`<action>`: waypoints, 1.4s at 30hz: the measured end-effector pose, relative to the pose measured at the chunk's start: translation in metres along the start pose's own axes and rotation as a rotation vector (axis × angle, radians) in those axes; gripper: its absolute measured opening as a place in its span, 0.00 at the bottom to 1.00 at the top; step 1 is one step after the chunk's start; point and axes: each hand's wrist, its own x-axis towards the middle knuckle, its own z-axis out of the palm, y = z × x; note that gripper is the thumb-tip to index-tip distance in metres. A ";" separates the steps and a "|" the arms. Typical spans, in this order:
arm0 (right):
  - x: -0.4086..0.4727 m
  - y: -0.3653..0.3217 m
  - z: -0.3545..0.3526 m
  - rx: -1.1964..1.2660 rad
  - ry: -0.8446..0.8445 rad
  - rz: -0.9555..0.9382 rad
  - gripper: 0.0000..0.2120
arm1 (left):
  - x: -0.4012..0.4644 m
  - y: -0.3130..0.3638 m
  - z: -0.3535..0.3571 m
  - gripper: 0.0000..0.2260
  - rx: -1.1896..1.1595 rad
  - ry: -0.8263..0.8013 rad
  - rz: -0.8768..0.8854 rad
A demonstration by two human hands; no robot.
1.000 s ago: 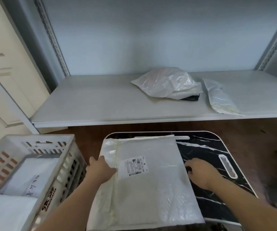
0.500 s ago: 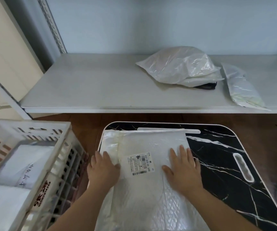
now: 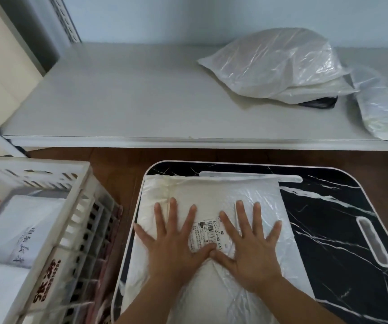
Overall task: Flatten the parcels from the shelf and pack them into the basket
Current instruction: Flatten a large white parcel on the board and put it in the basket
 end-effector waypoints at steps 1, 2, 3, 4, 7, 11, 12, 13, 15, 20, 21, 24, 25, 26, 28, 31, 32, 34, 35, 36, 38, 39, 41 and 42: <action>0.000 0.000 0.001 -0.005 0.000 -0.006 0.41 | 0.001 -0.001 0.002 0.40 0.011 0.006 0.004; 0.001 0.001 0.002 -0.010 -0.003 -0.010 0.40 | 0.002 -0.001 0.004 0.40 0.017 0.012 0.007; 0.002 0.001 0.003 -0.012 -0.003 -0.015 0.40 | 0.002 -0.001 0.005 0.39 0.021 0.016 0.011; 0.002 0.001 0.003 -0.010 -0.005 -0.018 0.40 | 0.003 -0.001 0.007 0.39 0.024 0.012 0.015; 0.004 0.002 0.002 -0.010 -0.015 -0.019 0.38 | 0.004 -0.001 0.009 0.39 0.033 0.012 0.017; 0.005 0.001 0.000 -0.007 -0.033 -0.013 0.37 | 0.007 0.000 0.010 0.37 0.043 0.001 0.025; 0.005 0.001 0.000 -0.008 -0.038 -0.010 0.37 | 0.007 0.000 0.010 0.36 0.045 -0.002 0.026; 0.005 0.001 -0.001 -0.008 -0.044 -0.007 0.36 | 0.007 0.000 0.010 0.35 0.045 -0.004 0.028; 0.005 0.000 -0.001 -0.013 -0.055 0.002 0.36 | 0.008 0.001 0.010 0.33 0.044 -0.008 0.032; 0.006 -0.001 0.001 -0.024 -0.061 0.011 0.35 | 0.012 0.005 0.010 0.27 0.007 0.015 0.043; 0.006 -0.001 0.001 -0.025 -0.059 0.011 0.35 | 0.014 0.006 0.010 0.26 -0.004 0.031 0.076; 0.006 -0.001 0.002 -0.019 -0.058 0.004 0.35 | 0.022 0.011 0.009 0.24 -0.021 0.060 0.206; 0.006 -0.001 0.002 -0.019 -0.058 0.004 0.35 | 0.026 0.012 0.010 0.24 -0.013 0.061 0.224; 0.006 -0.001 0.003 -0.017 -0.057 0.007 0.35 | 0.031 0.013 0.010 0.24 -0.006 0.056 0.220; 0.007 0.000 0.002 -0.013 -0.047 0.005 0.35 | 0.038 0.015 0.010 0.26 0.002 0.044 0.188; 0.006 0.001 0.000 0.011 -0.046 -0.012 0.34 | 0.042 0.016 0.012 0.27 0.011 0.018 0.168; 0.005 0.001 0.000 0.024 -0.048 -0.015 0.33 | 0.041 0.016 0.012 0.27 0.012 0.014 0.168; 0.008 -0.001 0.001 0.073 -0.053 0.024 0.31 | 0.041 0.016 0.010 0.27 0.012 -0.002 0.169; 0.015 -0.002 -0.001 0.108 -0.044 0.061 0.30 | 0.042 0.016 0.010 0.26 0.010 -0.005 0.163; 0.022 -0.002 -0.002 0.137 -0.043 0.094 0.30 | 0.042 0.016 0.010 0.26 0.009 -0.005 0.160; 0.041 0.003 -0.004 0.116 -0.045 0.100 0.30 | 0.041 0.017 0.011 0.26 0.017 -0.005 0.158; 0.051 0.005 -0.005 0.095 -0.071 0.083 0.30 | 0.041 0.017 0.012 0.25 0.017 -0.003 0.158; 0.063 0.009 -0.009 0.064 -0.110 0.053 0.29 | 0.041 0.015 0.013 0.25 0.017 0.002 0.162; 0.067 0.010 -0.011 0.055 -0.119 0.050 0.29 | 0.042 0.016 0.013 0.25 0.019 0.002 0.167</action>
